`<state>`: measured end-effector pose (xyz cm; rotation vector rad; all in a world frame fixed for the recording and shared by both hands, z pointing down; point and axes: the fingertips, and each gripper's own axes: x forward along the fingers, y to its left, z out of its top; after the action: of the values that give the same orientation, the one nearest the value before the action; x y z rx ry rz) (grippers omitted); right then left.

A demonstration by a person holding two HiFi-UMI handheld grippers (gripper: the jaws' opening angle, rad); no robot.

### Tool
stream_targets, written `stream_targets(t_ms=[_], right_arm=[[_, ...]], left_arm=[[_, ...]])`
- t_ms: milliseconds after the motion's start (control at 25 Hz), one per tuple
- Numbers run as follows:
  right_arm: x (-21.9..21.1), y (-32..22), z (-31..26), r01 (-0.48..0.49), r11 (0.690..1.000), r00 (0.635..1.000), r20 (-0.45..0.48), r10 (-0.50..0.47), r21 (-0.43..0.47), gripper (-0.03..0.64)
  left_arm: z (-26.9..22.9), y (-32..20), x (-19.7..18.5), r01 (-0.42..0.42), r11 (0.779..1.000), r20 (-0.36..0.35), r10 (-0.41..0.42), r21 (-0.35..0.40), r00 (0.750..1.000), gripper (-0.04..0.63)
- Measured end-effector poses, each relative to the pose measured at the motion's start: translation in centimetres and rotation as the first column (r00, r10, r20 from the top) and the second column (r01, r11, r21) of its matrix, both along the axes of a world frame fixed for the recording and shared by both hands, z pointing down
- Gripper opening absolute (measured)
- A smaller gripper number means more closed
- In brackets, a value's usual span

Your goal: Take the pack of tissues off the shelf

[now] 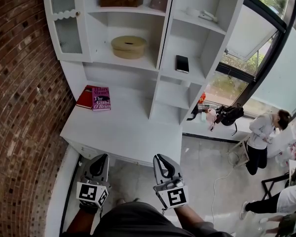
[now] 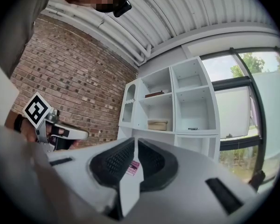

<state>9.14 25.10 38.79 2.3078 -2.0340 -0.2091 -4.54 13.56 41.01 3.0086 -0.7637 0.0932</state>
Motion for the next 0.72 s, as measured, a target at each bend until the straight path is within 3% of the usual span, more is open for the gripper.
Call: stream_targets(t_ms=[200, 360, 520, 720], right_arm=[[-0.2, -0.3, 0.0, 0.049, 0.999, 0.999, 0.019, -0.049, -0.006, 0.100], [-0.2, -1.0, 0.2, 0.069, 0.997, 0.997, 0.027, -0.068, -0.027, 0.285], [-0.3, -2.0, 0.3, 0.074, 0.997, 0.997, 0.023, -0.074, -0.032, 0.404], [-0.1, -3.6, 0.1, 0.090, 0.995, 0.996, 0.015, -0.089, -0.043, 0.440]], left_arm=[[0.0, 0.3, 0.6, -0.034, 0.999, 0.005, 0.034, -0.011, 0.999, 0.103], [-0.3, 0.5, 1.4, -0.069, 0.998, 0.027, 0.069, 0.007, 0.997, 0.193], [-0.4, 0.0, 2.1, -0.101, 0.995, 0.050, 0.100, 0.011, 0.994, 0.329], [-1.0, -2.0, 3.0, -0.113, 0.994, 0.046, 0.113, 0.005, 0.993, 0.389]])
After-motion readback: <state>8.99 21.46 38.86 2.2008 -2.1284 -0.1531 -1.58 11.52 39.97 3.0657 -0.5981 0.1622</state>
